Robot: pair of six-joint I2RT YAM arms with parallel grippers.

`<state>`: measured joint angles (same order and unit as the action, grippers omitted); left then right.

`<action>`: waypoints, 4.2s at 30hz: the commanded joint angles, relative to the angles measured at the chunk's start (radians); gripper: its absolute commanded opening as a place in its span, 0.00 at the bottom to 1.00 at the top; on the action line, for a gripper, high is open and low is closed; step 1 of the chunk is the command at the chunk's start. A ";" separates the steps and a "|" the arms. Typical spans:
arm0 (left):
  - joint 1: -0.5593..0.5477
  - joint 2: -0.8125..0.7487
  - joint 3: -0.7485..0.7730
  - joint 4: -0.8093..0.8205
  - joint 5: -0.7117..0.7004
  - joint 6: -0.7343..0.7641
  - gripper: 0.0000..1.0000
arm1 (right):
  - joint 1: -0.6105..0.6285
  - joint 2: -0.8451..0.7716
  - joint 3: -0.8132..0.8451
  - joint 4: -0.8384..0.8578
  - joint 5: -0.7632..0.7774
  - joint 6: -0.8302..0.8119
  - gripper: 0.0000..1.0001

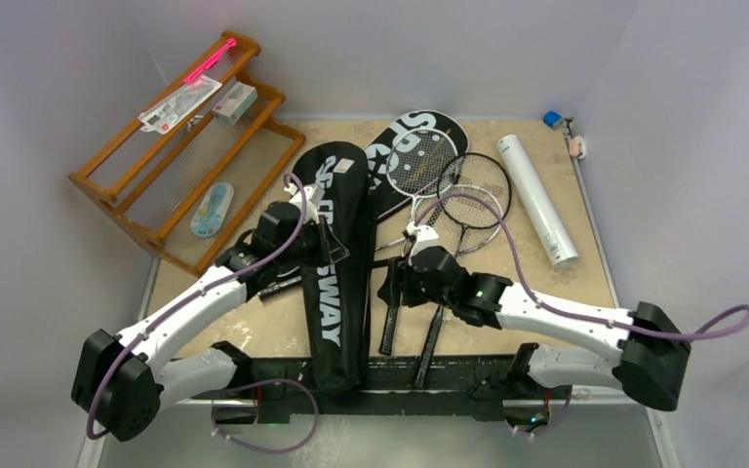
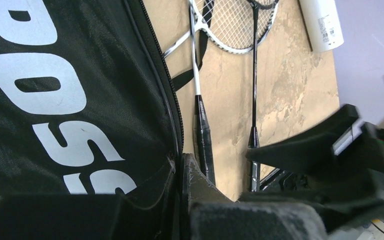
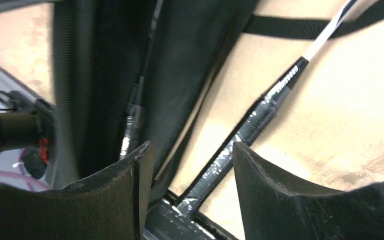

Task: Pack up the badminton gear
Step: Place the racket in the racket bag.

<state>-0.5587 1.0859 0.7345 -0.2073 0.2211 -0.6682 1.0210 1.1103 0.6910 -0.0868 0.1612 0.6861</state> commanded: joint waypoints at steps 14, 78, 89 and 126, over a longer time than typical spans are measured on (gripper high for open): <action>-0.001 -0.035 -0.096 0.037 -0.022 0.015 0.00 | -0.061 0.515 0.170 0.200 0.020 0.142 0.63; -0.061 -0.047 0.255 -0.381 -0.116 0.316 0.78 | -0.107 0.233 0.295 -0.074 0.061 -0.053 0.00; -0.263 0.035 0.296 -0.332 -0.279 0.259 0.83 | -0.107 0.200 0.311 -0.030 0.023 -0.071 0.00; -0.340 0.153 0.368 -0.432 -0.653 0.123 0.00 | -0.109 0.055 0.221 -0.216 0.178 -0.016 0.48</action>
<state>-0.8982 1.2842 1.1084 -0.6807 -0.3939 -0.5423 0.9142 1.2919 0.9531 -0.2535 0.2790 0.6479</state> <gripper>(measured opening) 0.009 0.414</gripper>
